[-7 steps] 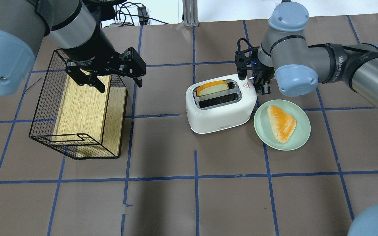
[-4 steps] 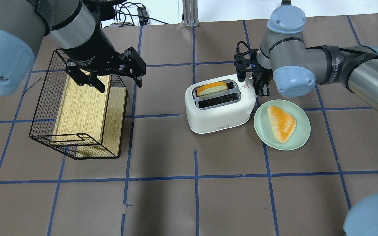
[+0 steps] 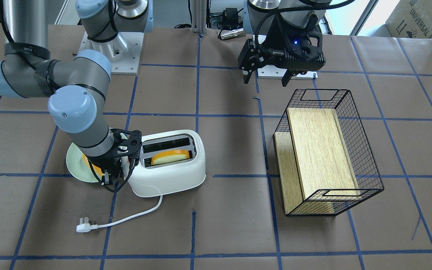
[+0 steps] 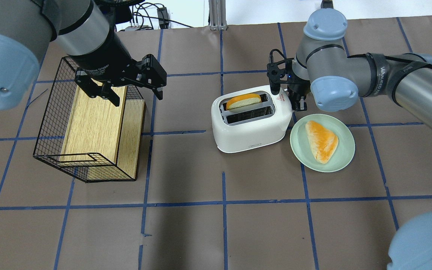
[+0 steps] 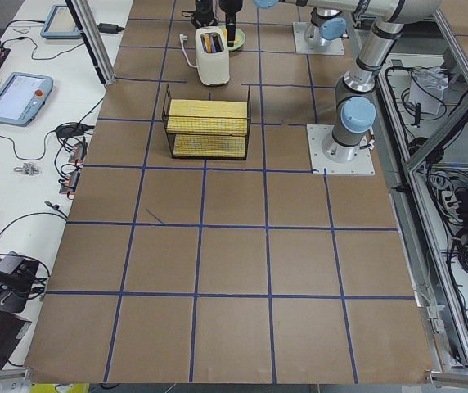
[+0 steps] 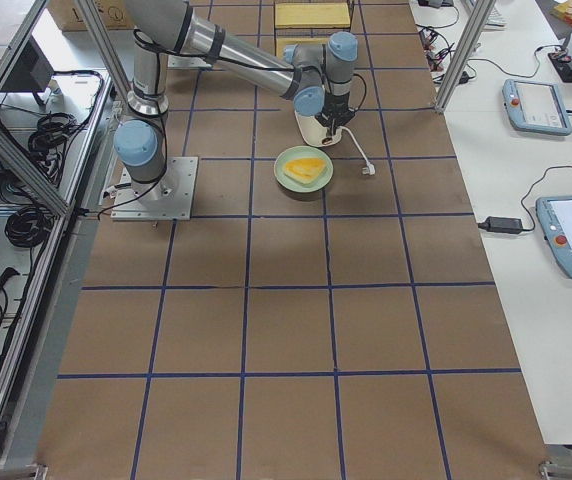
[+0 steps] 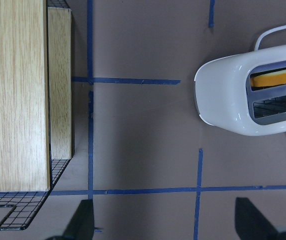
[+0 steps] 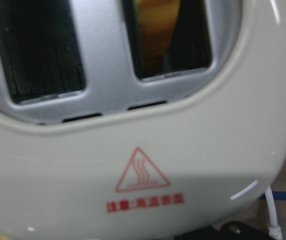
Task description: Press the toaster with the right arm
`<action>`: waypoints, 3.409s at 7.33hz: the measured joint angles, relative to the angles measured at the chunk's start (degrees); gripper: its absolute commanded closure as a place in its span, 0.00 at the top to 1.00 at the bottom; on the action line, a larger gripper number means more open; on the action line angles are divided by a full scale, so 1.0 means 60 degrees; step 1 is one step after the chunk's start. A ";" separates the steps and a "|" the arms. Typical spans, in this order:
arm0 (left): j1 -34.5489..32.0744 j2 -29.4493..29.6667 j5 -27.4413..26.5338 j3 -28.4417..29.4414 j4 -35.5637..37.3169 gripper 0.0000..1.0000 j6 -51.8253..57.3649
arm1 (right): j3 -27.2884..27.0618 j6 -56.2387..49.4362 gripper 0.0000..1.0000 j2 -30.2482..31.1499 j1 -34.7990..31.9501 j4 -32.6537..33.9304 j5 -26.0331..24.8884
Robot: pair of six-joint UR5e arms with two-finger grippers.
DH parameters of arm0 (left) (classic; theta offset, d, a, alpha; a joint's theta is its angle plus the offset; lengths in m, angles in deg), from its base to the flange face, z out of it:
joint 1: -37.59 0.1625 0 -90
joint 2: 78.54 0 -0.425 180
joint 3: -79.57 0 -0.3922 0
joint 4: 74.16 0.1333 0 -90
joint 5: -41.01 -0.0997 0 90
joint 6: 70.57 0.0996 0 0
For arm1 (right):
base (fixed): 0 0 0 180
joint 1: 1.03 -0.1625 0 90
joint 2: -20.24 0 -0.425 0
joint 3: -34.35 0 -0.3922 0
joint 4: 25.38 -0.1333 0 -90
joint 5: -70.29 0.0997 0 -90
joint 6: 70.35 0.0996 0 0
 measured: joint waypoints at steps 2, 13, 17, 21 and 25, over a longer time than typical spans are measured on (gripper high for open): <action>0.0000 0.0000 0.0000 -0.0002 0.0000 1.00 0.0000 | 0.0115 0.0136 0.22 0.0074 0.0001 -0.0071 -0.0033; 0.0000 0.0000 0.0000 -0.0004 0.0000 1.00 0.0000 | 0.2087 0.5047 0.31 0.2970 -0.0012 -0.4828 -0.0098; 0.0000 0.0000 0.0000 -0.0004 0.0000 1.00 0.0000 | 0.2059 0.8925 0.58 0.2989 -0.0040 -0.5321 -0.0106; 0.0000 0.0000 0.0000 -0.0004 0.0000 1.00 0.0000 | 0.2141 1.2502 1.00 0.2972 0.0194 -0.5817 -0.0090; 0.0000 0.0000 0.0000 -0.0004 0.0000 1.00 0.0000 | 0.2117 1.4666 1.00 0.3134 0.0510 -0.5741 -0.0167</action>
